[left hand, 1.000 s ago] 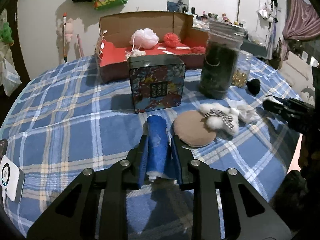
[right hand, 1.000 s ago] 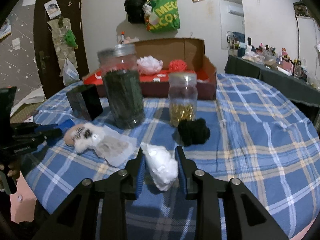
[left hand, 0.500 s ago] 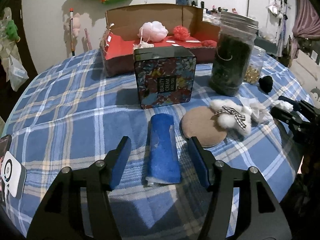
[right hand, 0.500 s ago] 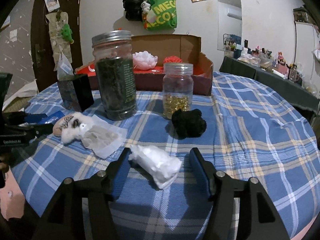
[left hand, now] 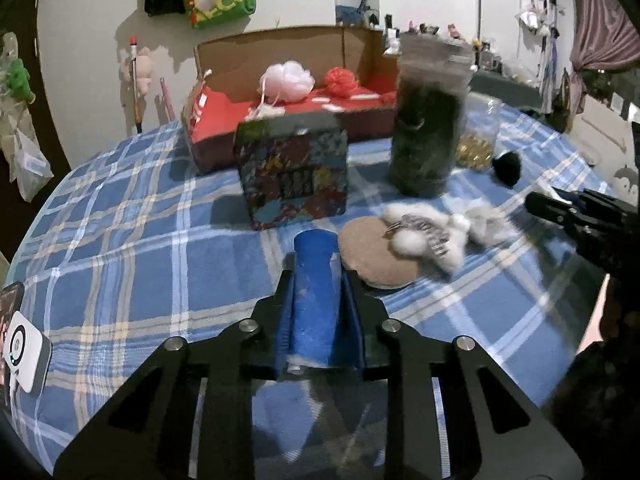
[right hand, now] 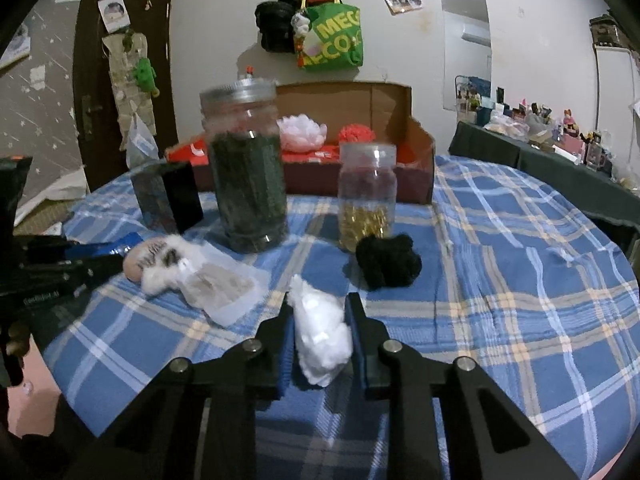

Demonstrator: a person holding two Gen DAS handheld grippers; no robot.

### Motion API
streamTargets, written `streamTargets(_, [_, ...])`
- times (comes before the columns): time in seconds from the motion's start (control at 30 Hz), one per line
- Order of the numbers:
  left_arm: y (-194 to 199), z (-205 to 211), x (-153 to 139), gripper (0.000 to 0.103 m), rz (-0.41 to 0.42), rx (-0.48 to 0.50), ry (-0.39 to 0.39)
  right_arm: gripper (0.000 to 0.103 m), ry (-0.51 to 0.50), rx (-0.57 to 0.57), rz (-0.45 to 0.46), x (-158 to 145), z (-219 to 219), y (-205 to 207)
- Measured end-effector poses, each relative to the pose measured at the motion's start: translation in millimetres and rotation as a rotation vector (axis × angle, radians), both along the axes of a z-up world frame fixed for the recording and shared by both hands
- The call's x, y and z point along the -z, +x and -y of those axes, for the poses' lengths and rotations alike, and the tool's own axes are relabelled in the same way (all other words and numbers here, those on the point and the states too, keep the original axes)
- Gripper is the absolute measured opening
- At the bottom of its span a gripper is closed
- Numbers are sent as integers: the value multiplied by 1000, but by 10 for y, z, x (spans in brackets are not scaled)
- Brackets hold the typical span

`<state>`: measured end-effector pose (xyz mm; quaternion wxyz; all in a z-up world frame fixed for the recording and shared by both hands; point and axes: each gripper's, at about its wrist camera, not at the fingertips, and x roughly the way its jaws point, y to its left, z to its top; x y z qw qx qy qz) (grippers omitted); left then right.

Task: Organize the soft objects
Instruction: 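Carry the blue cloth and white tissue over into the red box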

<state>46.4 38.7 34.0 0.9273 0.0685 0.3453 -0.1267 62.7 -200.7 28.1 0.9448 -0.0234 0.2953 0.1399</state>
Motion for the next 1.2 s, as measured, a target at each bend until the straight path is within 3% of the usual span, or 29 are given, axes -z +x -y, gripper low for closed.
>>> streamTargets(0.33, [-28, 258, -278, 23, 67, 67, -51, 25, 34, -62, 47, -223, -214, 15])
streamTargets(0.63, [-31, 235, -401, 23, 102, 50, -49, 25, 26, -85, 61, -296, -321, 12])
streamTargets(1.2, [69, 487, -111, 23, -4, 133, -131, 26, 22, -97, 30, -201, -393, 28])
